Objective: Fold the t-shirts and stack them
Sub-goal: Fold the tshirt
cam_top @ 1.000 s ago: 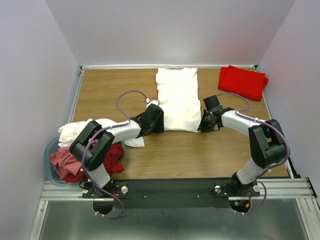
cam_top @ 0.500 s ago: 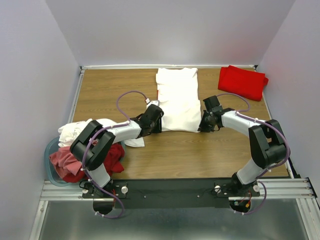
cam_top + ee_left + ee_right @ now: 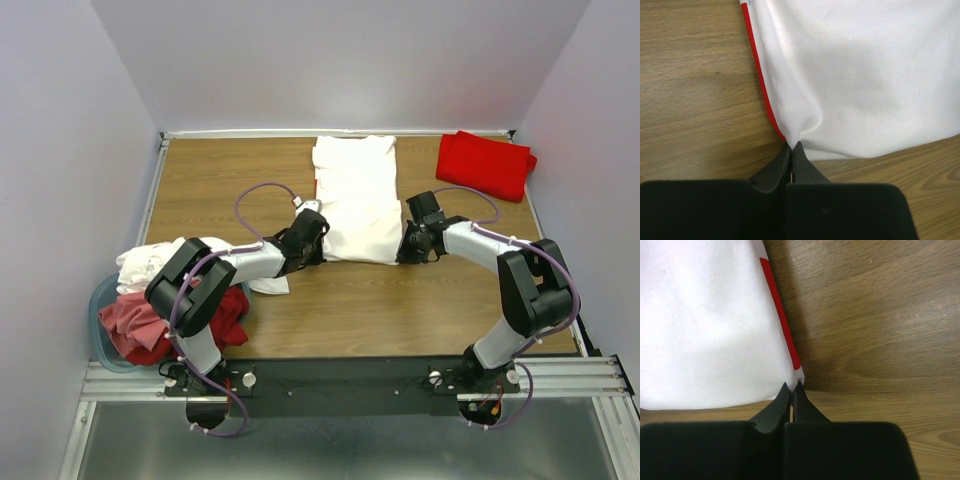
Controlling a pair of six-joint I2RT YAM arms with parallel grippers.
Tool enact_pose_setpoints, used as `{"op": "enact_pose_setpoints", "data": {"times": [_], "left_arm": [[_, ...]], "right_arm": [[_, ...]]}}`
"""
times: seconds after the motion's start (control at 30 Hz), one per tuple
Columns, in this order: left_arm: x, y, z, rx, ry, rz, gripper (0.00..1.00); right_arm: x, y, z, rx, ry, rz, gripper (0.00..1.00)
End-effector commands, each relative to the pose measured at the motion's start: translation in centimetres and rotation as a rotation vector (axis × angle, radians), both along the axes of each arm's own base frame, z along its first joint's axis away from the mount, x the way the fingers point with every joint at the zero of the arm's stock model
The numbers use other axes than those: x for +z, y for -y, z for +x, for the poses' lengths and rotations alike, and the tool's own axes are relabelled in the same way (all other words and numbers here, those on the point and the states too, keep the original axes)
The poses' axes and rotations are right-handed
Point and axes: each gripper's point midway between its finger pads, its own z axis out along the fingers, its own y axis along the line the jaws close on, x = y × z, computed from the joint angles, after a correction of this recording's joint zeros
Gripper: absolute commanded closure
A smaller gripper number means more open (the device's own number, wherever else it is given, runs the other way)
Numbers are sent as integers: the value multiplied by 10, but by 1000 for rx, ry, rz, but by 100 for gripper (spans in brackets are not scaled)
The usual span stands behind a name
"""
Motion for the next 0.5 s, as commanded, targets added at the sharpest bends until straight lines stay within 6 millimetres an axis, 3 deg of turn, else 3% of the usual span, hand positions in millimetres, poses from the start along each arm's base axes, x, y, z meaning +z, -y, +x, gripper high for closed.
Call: {"op": "enact_pose_setpoints", "data": {"times": [0.0, 0.47], "left_arm": [[-44, -22, -32, -24, -133, 115, 100], [-27, -47, -39, 17, -99, 179, 100]], "right_arm": [[-9, 5, -12, 11, -46, -28, 99], [1, 19, -18, -29, -34, -85, 99]]}}
